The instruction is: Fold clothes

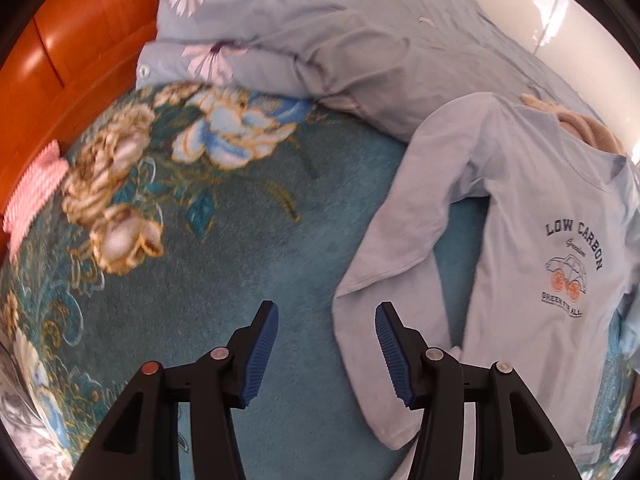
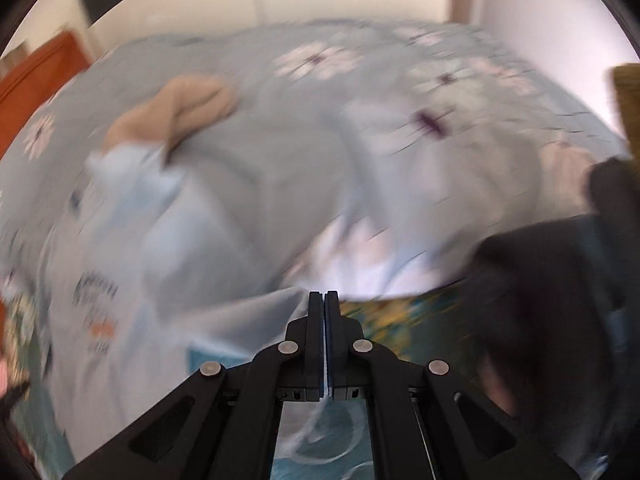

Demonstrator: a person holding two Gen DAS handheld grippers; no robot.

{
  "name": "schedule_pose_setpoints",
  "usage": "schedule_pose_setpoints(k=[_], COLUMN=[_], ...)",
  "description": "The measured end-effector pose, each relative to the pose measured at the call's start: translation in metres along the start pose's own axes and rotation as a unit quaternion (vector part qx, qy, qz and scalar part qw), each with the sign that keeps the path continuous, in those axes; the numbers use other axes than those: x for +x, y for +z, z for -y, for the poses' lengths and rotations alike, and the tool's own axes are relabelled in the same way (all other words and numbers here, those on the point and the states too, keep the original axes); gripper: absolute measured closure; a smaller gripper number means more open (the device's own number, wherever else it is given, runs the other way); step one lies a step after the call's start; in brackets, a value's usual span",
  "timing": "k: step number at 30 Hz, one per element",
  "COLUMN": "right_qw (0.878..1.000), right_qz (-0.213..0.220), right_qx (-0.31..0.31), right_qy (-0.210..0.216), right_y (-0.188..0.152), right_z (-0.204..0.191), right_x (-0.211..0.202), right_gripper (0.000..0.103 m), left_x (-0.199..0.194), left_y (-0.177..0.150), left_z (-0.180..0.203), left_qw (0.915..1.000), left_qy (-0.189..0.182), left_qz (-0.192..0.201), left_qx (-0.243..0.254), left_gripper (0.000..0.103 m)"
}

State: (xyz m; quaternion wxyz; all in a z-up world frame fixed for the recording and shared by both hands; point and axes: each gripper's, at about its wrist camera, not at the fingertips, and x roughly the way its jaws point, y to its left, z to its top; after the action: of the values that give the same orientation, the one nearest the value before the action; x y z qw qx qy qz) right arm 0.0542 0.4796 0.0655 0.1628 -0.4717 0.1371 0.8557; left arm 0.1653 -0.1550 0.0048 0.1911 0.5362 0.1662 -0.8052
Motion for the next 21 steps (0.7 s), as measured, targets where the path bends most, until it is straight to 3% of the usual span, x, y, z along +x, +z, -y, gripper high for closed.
schedule_pose_setpoints(k=[2, 11, 12, 14, 16, 21], right_qw=[0.999, 0.999, 0.998, 0.997, 0.996, 0.997], right_qz=[0.018, 0.009, 0.017, 0.036, 0.057, 0.038], right_qx=[0.020, -0.005, -0.010, -0.022, -0.033, -0.072], right_qy=[-0.032, -0.050, -0.059, -0.068, -0.067, -0.003], right_y=[0.012, 0.001, 0.001, 0.002, 0.003, -0.006], right_z=[0.018, -0.007, -0.013, -0.024, -0.034, -0.071], right_x=[-0.007, -0.011, -0.015, -0.024, -0.035, -0.036], right_gripper=[0.103, 0.100, 0.098, 0.075, 0.066, 0.060], left_x=[0.009, 0.040, 0.043, 0.047, 0.049, 0.054], left_y=[-0.002, -0.017, -0.017, -0.017, -0.015, -0.011], left_z=[-0.006, -0.009, -0.009, -0.009, -0.009, -0.008], left_qw=[0.9997, 0.9936, 0.9928, 0.9912, 0.9901, 0.9877], left_qy=[-0.007, -0.063, -0.069, -0.078, -0.086, -0.095], left_qz=[-0.015, -0.063, -0.064, -0.066, -0.065, -0.059], left_qx=[-0.017, -0.070, -0.075, -0.083, -0.091, -0.109], left_gripper=[0.048, 0.048, 0.048, 0.050, 0.051, 0.065])
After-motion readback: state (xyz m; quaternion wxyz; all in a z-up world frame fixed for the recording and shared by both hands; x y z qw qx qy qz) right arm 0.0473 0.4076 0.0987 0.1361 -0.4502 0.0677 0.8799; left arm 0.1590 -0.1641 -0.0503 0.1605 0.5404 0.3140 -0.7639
